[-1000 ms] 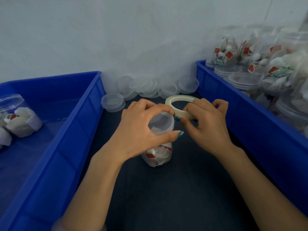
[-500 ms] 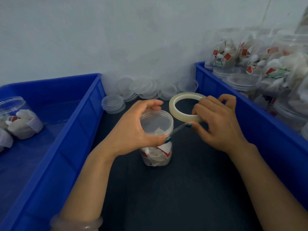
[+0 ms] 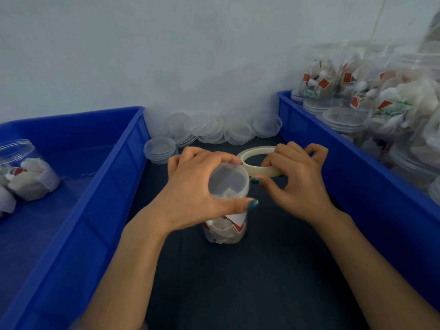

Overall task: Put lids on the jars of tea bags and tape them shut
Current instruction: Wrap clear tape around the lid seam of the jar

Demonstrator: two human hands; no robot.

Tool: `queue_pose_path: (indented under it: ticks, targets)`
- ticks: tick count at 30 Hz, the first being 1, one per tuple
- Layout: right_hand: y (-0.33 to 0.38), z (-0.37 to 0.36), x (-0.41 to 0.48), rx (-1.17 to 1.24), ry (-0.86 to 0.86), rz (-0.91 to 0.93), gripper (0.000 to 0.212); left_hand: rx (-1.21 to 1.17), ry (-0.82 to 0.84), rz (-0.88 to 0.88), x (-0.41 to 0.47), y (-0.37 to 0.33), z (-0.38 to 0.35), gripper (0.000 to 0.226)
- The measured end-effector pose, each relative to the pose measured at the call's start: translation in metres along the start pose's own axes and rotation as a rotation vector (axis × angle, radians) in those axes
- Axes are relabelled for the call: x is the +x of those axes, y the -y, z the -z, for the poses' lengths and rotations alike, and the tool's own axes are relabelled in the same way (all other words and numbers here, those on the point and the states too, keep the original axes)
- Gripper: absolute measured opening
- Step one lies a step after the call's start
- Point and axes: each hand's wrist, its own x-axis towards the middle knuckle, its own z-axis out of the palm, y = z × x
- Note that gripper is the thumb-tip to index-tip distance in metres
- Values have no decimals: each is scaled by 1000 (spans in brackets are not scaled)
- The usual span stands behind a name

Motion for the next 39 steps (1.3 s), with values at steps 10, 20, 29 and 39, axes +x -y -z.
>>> queue_pose_path:
  ticks: [10,20,29,39]
  targets:
    - [-12,11,-4,-133,43,127,35,15,-67,-12,-3,-2,7,61]
    - [-14,12,-4,-121,20,140,50,-203,85,-61,-8,4,23,83]
    - [-3,2,-3,-56,32,47,31,-196,60,-42,-3,-8,1,73]
    - [-7,5,-3,-25,76,118,39,-100,-115,-82,4,-9,-9,45]
